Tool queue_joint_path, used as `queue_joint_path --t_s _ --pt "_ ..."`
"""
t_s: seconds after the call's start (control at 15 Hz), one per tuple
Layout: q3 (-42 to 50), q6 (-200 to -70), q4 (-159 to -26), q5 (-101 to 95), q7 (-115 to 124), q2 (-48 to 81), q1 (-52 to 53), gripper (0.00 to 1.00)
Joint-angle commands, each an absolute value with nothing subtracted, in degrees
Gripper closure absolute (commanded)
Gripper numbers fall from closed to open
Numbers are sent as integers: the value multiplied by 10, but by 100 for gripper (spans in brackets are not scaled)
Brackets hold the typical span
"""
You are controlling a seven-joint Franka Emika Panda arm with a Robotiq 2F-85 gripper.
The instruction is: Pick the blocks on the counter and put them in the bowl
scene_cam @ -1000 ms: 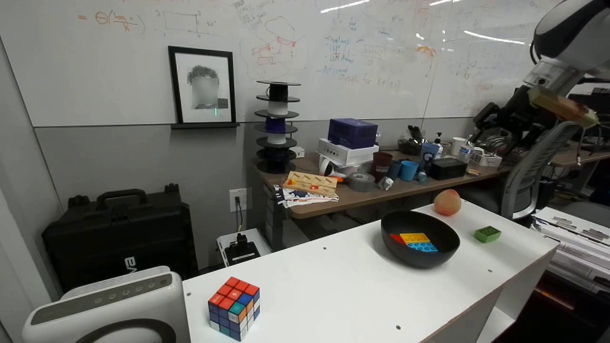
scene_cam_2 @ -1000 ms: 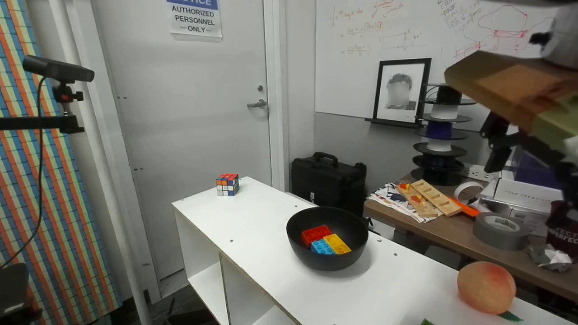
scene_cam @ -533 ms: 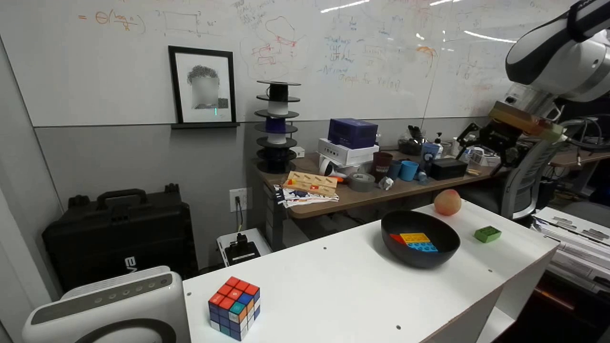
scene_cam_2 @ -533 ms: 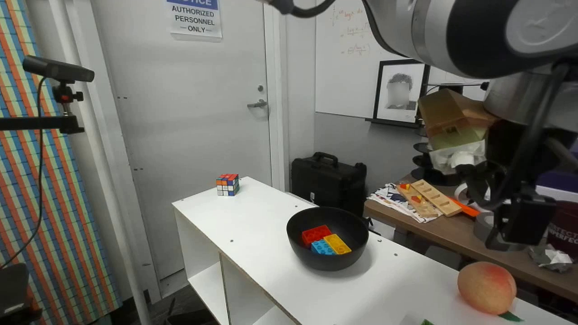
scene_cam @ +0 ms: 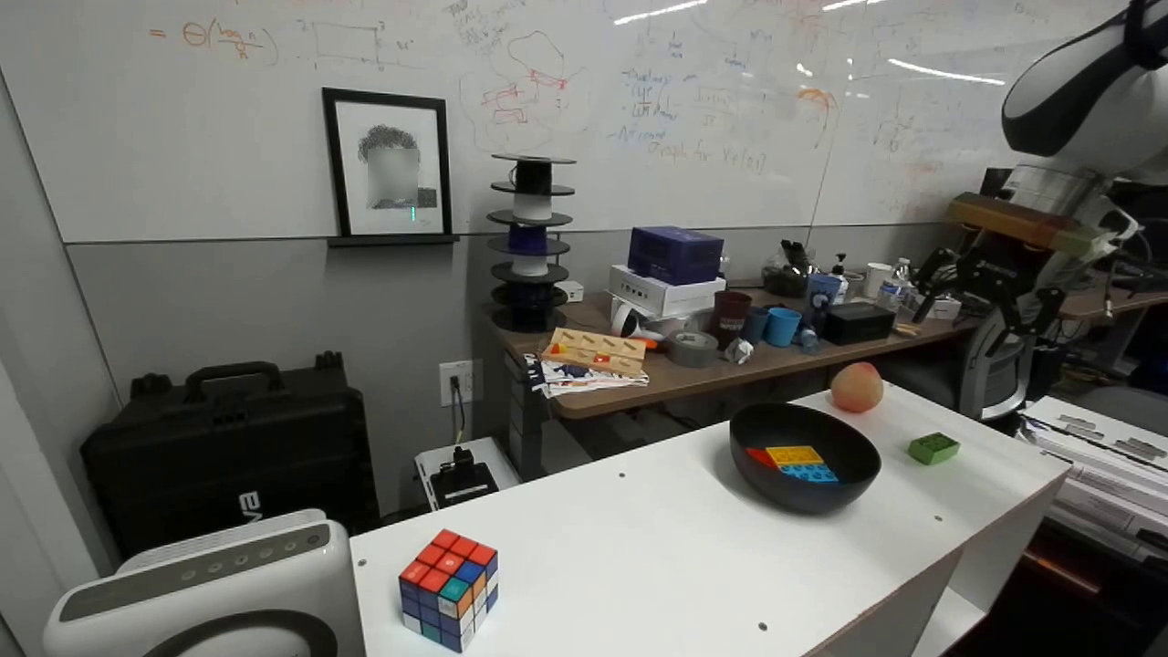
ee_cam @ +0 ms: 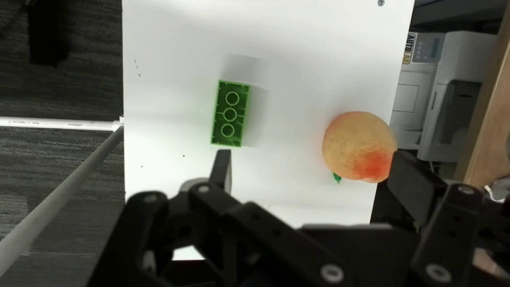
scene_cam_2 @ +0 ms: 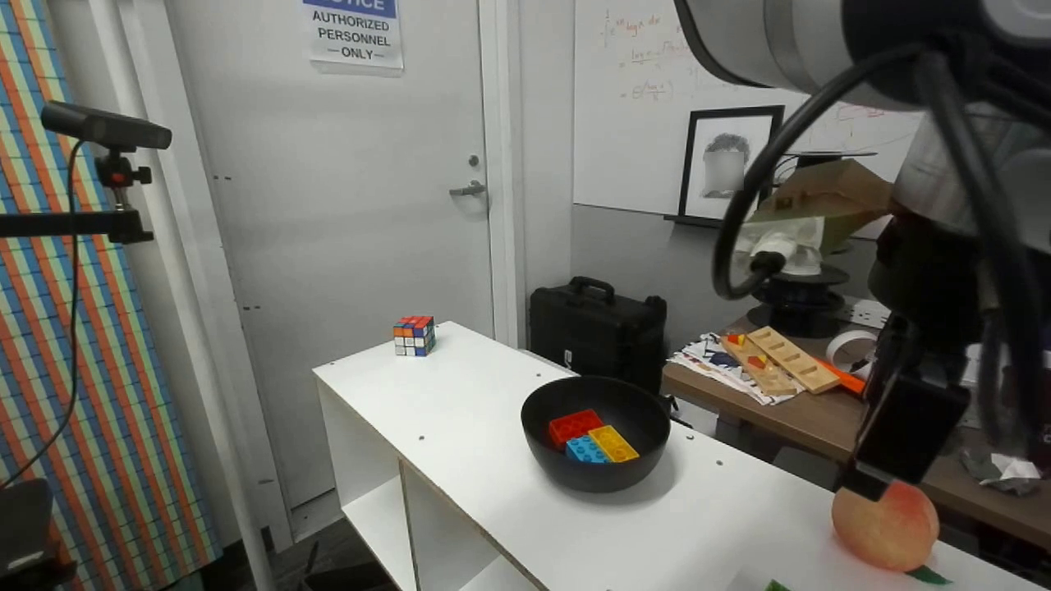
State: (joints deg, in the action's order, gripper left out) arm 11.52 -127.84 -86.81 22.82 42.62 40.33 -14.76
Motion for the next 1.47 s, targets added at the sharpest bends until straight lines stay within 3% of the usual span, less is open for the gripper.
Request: queue_joint_path --t_s 0.0,0.67,1.4 --pt "112 -1278 -866 226 427 405 -151 0" --pt "120 -1249 -847 221 453 438 -153 0" --pt "129 -1151 -716 184 528 589 -173 0"
